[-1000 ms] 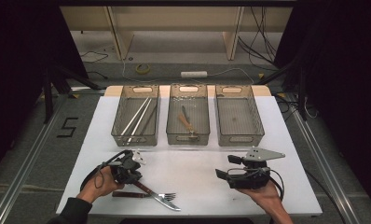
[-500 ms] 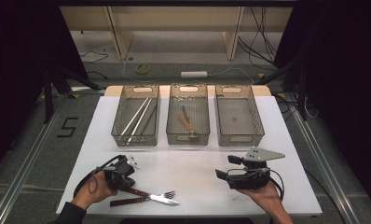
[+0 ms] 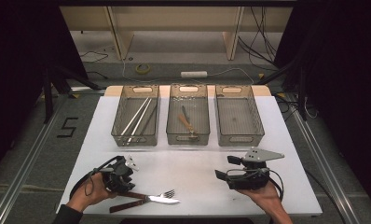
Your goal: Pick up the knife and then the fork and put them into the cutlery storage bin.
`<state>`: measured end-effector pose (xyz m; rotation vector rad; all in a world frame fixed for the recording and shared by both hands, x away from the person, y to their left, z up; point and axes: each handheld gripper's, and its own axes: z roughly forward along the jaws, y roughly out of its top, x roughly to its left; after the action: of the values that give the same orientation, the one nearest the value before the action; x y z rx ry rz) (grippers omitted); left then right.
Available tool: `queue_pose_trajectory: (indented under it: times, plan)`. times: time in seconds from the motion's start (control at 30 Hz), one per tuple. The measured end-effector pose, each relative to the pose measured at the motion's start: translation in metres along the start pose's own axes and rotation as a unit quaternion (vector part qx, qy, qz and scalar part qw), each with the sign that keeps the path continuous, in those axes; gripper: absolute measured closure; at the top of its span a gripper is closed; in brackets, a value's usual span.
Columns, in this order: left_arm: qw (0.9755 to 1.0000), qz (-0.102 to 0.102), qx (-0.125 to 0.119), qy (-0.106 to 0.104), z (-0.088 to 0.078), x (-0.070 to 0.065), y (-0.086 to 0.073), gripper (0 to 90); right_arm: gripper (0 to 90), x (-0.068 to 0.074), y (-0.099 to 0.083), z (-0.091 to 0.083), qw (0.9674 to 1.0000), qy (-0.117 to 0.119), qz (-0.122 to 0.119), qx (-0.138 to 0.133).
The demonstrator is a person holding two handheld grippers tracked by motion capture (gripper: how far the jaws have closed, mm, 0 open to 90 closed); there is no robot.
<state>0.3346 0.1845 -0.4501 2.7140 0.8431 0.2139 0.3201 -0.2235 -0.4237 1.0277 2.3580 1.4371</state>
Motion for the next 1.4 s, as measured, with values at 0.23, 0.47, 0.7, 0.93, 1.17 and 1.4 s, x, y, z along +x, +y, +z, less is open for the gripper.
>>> queue_pose_trajectory:
  times: [0.23, 0.47, 0.7, 0.93, 1.17, 1.4]
  plan:
    - [0.9983, 0.055, 0.016, -0.012, -0.004, -0.007, -0.005, 47.5, 26.4, 0.000, 0.000, 0.000, 1.0000, 0.001, 0.000, 0.001]
    - [0.9959, 0.081, 0.034, -0.023, 0.000, -0.010, -0.008, 42.3, 26.4, 0.001, 0.000, 0.001, 1.0000, 0.004, -0.002, 0.003]
    - [0.9910, 0.120, 0.052, -0.030, 0.005, -0.011, -0.005, 48.7, 26.4, 0.000, 0.000, 0.002, 1.0000, 0.004, -0.001, 0.003]
    - [0.9847, 0.160, 0.060, -0.037, 0.010, -0.015, -0.003, 57.0, 26.6, 0.000, 0.000, 0.002, 1.0000, 0.005, 0.000, 0.004]
    - [0.9778, 0.195, 0.063, -0.046, 0.011, -0.017, -0.001, 64.3, 26.7, 0.000, 0.000, 0.002, 1.0000, 0.006, 0.000, 0.007]
    - [0.9724, 0.218, 0.066, -0.052, 0.010, -0.017, 0.000, 67.5, 26.7, 0.000, 0.000, 0.003, 1.0000, 0.005, 0.000, 0.007]
